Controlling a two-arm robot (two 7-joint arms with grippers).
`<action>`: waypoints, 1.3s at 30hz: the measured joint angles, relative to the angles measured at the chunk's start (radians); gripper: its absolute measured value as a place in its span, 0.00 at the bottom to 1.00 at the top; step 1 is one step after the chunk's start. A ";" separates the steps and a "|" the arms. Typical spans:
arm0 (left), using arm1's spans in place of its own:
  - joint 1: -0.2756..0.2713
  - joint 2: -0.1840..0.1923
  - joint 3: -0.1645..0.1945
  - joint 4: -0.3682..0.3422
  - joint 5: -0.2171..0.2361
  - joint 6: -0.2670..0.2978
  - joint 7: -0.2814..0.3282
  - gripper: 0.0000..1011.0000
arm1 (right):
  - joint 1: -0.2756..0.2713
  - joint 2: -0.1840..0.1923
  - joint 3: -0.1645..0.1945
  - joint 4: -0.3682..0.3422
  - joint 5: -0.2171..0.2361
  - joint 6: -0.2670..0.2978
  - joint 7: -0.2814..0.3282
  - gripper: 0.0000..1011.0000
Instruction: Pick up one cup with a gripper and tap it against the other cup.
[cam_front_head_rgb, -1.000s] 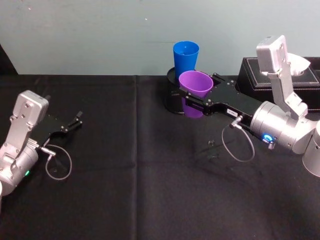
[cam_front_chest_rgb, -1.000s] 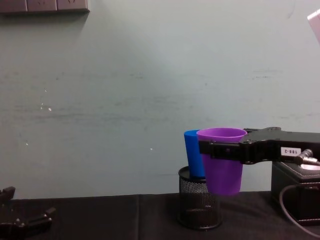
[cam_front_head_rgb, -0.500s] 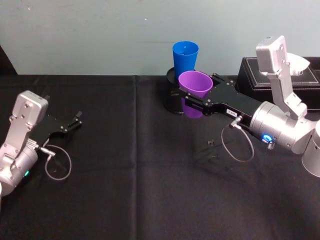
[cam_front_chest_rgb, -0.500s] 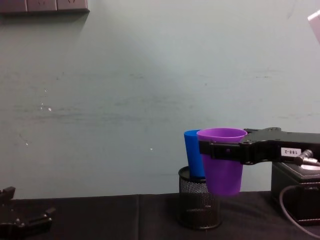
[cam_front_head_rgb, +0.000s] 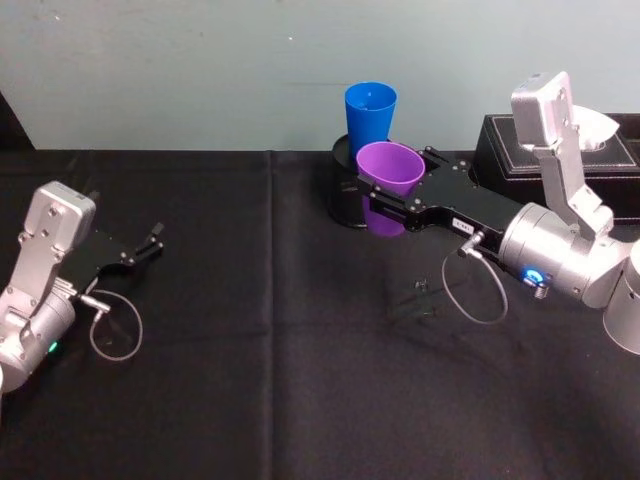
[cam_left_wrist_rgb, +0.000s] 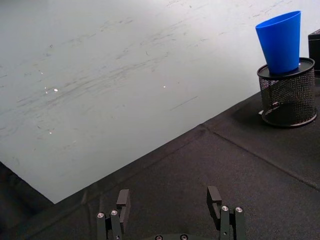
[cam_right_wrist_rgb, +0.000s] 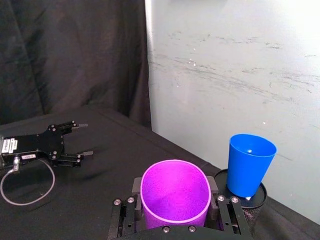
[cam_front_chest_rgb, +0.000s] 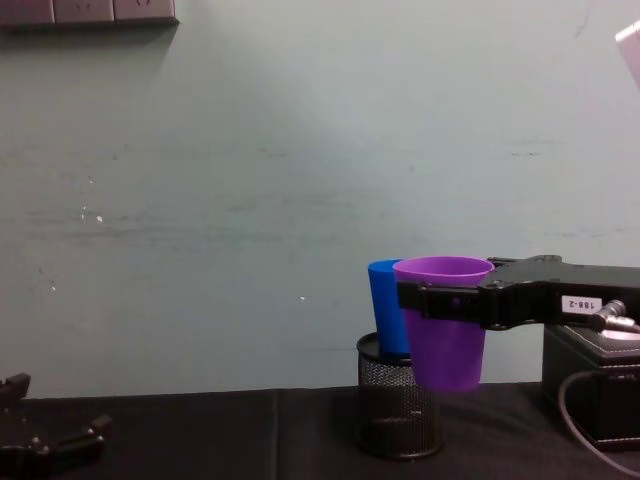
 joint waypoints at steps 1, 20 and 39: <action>0.000 0.000 0.000 0.000 0.000 0.000 0.000 0.99 | 0.000 0.000 0.000 0.000 0.000 0.000 0.000 0.72; 0.000 0.000 0.000 0.000 0.000 0.000 0.000 0.99 | 0.000 0.000 0.000 0.000 0.000 0.000 0.000 0.72; 0.000 0.000 0.000 0.000 0.000 0.000 0.000 0.99 | 0.000 0.000 0.000 0.000 0.000 0.000 0.000 0.72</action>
